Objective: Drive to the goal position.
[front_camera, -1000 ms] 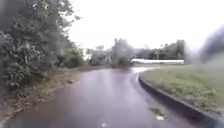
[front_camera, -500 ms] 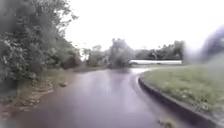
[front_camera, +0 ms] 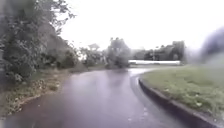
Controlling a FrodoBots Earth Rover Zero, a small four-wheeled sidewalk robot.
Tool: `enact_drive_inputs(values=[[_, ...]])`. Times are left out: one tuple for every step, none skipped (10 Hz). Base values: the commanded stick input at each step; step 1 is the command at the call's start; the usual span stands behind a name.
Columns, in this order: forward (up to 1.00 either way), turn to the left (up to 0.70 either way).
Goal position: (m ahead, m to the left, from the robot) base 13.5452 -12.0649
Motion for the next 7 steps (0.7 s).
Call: enact_drive_inputs(values=[[0.70, 0.00], [0.70, 0.00], [0.70, 0.00], [0.70, 0.00], [0.70, 0.00], [0.70, 0.00], [0.70, 0.00]])
